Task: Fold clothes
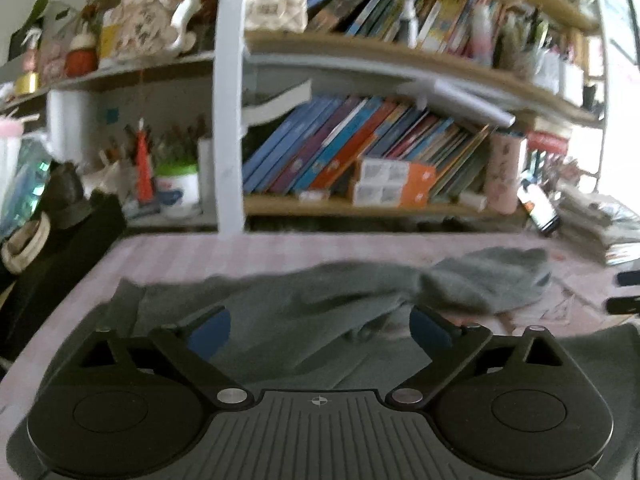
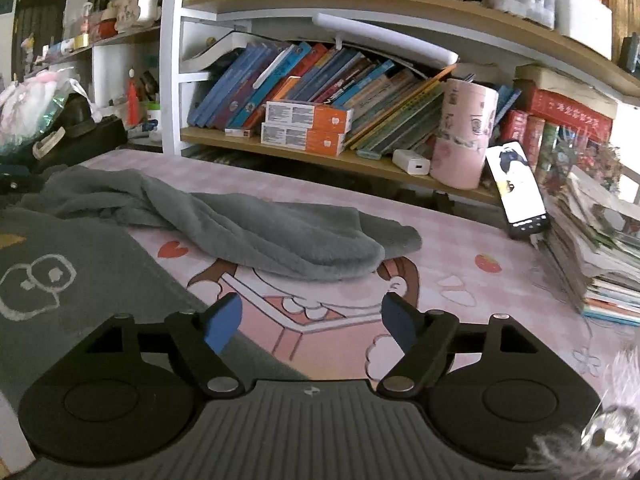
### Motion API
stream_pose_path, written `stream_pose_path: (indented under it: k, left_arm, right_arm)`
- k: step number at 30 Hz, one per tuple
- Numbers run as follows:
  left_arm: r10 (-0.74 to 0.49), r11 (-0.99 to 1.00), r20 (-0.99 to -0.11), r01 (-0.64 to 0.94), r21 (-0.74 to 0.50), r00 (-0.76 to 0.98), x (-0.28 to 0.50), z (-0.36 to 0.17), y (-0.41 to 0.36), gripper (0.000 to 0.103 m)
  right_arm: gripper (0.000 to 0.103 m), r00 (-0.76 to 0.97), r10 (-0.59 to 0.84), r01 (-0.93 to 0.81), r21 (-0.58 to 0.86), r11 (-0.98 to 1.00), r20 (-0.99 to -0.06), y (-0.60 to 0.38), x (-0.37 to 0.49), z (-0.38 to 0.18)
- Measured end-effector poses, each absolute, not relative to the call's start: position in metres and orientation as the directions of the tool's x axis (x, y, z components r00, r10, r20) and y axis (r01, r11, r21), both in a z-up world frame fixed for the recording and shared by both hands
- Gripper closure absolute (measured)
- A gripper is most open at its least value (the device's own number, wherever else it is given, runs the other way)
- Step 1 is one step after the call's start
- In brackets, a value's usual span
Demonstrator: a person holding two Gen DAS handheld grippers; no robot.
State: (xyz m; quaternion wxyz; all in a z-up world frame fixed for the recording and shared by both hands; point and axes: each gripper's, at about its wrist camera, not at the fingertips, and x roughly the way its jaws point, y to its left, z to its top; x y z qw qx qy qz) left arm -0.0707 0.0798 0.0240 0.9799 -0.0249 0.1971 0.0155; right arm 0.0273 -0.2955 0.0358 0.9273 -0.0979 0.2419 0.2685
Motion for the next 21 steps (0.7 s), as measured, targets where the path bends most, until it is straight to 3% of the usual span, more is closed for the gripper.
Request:
stream_pose_path:
  k: [9,21]
  left_arm:
    - [-0.033,0.998,-0.419,0.005,-0.069,0.907,-0.052,0.008,0.075,0.002]
    - [-0.138,0.983,-0.444,0.067,-0.173,0.885,-0.048,-0.009,0.082,0.0]
  right_arm:
    - [0.027,0.707,0.481,-0.58,-0.035,0.814,-0.519,-0.268,0.047,0.03]
    - [0.022,0.766,0.378,-0.505,-0.123,0.854,-0.519,-0.272,0.08,0.03]
